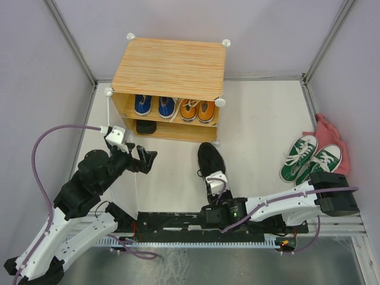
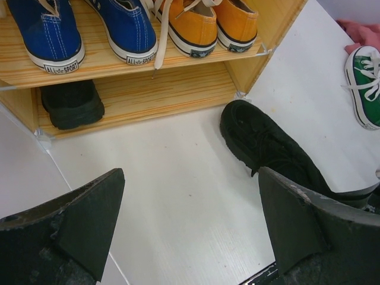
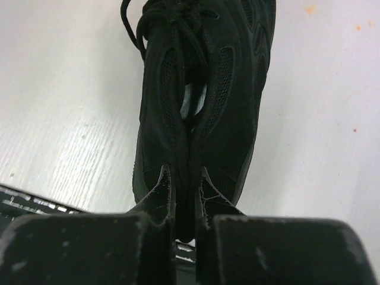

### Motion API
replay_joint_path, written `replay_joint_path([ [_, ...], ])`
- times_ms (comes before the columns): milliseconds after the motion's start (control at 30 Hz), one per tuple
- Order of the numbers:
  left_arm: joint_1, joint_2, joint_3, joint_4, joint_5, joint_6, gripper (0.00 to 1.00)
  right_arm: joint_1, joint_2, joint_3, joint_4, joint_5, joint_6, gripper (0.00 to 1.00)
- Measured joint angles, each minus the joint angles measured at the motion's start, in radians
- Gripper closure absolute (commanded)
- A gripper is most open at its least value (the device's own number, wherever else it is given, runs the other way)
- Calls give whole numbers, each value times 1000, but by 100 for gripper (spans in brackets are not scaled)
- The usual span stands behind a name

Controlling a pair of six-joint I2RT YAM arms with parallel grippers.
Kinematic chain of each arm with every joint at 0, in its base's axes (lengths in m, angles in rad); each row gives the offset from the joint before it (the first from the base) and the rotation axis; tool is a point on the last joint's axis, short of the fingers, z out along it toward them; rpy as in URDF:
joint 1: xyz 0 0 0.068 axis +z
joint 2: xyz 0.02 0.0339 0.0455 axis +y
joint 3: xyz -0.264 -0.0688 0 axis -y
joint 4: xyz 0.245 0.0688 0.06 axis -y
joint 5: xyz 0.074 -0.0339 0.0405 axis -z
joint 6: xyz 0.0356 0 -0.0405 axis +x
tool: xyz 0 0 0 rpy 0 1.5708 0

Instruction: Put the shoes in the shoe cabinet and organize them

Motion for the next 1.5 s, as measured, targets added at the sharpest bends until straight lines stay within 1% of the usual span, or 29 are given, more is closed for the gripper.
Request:
replay_joint_path([
  [67, 0, 0, -2, 0, 0, 0, 0, 13, 18, 24, 5, -4, -62, 98],
  [133, 0, -1, -3, 1, 0, 0, 0, 54, 44, 67, 4, -17, -121, 98],
  [267, 0, -6, -3, 2, 0, 0, 0, 166, 101, 186, 8, -51, -222, 98],
  [367, 0, -17, -3, 2, 0, 0, 0, 218, 113, 256, 28, -66, -256, 98],
  [433, 0, -26, -3, 2, 1, 0, 0, 224, 113, 277, 59, -43, -277, 98],
  [533, 0, -34, -3, 2, 1, 0, 0, 174, 111, 275, 105, -11, -328, 98],
  [667, 0, -34, -3, -2, 1, 0, 0, 33, 111, 267, 206, 3, -430, 98],
  [767, 0, -34, -2, -3, 1, 0, 0, -66, 116, 266, 296, 0, -507, 98],
  [867, 0, -34, 4, -6, 1, 0, 0, -142, 142, 266, 384, -3, -579, 98],
  [967, 0, -34, 13, -8, 1, 0, 0, -212, 187, 268, 452, -39, -635, 98],
  [1200, 0, -34, 20, -13, 3, 0, 0, -333, 313, 321, 536, -139, -732, 98],
  [1500, 0, -42, 21, -25, 8, 0, 0, -450, 423, 443, 628, -210, -777, 98],
])
